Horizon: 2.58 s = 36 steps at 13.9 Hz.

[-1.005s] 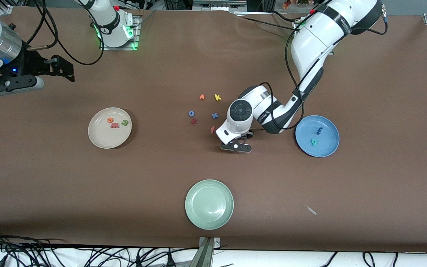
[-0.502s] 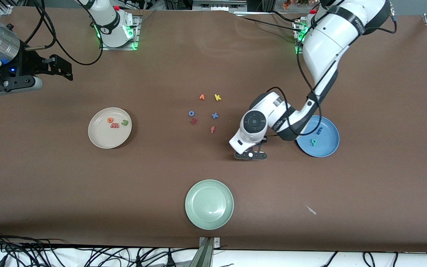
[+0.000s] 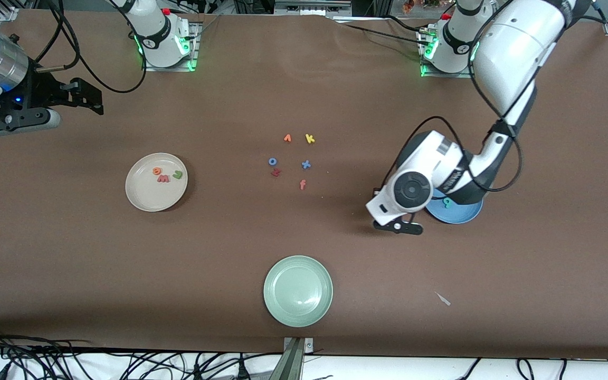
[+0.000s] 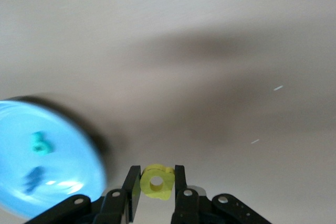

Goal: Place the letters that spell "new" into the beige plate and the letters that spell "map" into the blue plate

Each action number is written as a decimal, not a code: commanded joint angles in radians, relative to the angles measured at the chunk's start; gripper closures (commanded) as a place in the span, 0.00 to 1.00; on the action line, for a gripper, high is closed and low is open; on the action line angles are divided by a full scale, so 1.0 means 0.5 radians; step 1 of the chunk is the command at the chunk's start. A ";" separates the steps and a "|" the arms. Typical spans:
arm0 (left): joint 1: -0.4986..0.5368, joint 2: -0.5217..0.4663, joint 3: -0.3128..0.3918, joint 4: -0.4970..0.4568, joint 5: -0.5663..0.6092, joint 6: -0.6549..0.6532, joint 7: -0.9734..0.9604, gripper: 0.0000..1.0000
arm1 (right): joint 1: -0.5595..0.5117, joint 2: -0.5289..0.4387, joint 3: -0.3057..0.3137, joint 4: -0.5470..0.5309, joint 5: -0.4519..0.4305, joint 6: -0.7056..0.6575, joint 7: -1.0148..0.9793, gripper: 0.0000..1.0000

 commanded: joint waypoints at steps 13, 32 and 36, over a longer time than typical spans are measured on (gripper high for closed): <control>0.513 -0.070 0.029 -0.028 0.047 -0.322 0.680 0.00 | -0.020 0.026 0.009 0.067 -0.041 -0.049 -0.058 0.00; 0.382 -1.091 0.815 0.021 -0.714 -0.697 0.683 0.00 | -0.023 0.050 -0.010 0.067 -0.038 -0.046 -0.064 0.00; 0.293 -1.257 0.818 0.021 -0.711 -0.556 0.689 0.00 | -0.020 0.053 -0.019 0.061 -0.038 -0.049 -0.085 0.00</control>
